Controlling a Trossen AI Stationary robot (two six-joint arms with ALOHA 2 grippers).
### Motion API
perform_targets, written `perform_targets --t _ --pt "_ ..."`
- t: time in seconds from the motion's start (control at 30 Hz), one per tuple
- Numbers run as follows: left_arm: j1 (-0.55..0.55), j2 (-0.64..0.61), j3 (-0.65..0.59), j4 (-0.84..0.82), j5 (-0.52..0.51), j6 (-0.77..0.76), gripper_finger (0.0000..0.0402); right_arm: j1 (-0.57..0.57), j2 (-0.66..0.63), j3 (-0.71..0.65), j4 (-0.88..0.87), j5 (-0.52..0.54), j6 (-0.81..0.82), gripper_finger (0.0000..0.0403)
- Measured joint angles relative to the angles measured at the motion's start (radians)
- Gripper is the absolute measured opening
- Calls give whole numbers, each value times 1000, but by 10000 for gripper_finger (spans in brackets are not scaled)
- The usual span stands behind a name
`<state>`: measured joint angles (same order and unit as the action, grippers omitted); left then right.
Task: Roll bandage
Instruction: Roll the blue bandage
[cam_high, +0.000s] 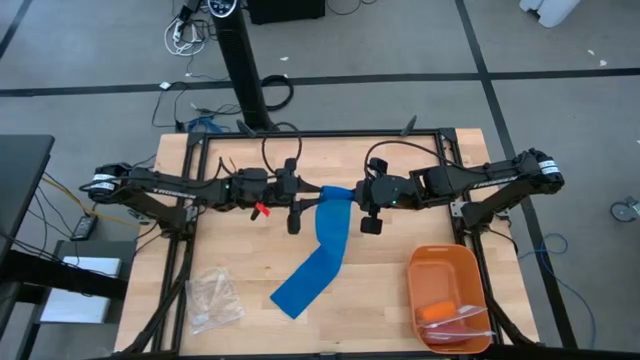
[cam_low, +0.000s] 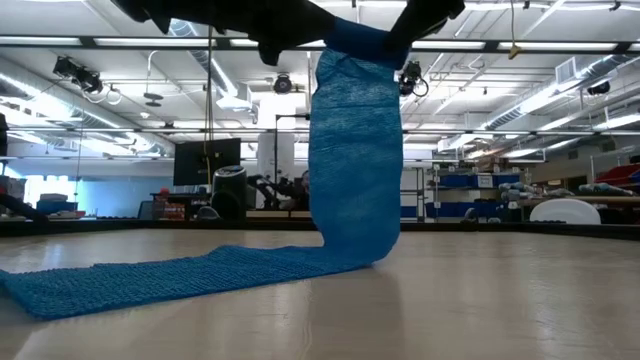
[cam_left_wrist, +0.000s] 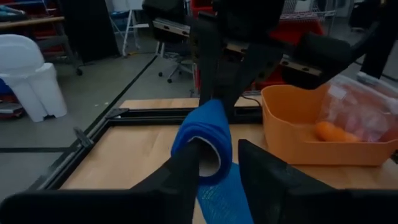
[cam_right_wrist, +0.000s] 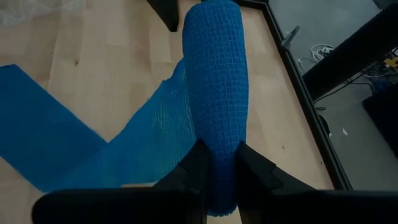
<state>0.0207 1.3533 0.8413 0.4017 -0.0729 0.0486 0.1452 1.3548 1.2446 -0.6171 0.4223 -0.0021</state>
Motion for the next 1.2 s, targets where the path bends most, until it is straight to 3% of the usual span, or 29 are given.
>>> perform_targets --t 0.17,0.43,0.57,0.63,0.8,1.03,1.2 --pt "10 41 0 45 48 -7 74 1 0 -2 -5 -9 -2 52" --pt "12 51 0 57 52 -4 64 1 0 -2 -7 -9 -2 52" --pt "12 51 0 58 21 35 38 1 0 -2 0 14 11 59" --pt "13 52 0 64 -12 67 18 2 0 -2 5 50 12 72" --pt "39 46 0 114 -34 122 16 24 -35 -1 31 130 20 127" --pt "90 -11 0 126 -65 151 15 73 -143 0 38 156 27 201" --pt "113 -82 -2 114 -57 167 15 114 -192 -15 36 176 30 229"
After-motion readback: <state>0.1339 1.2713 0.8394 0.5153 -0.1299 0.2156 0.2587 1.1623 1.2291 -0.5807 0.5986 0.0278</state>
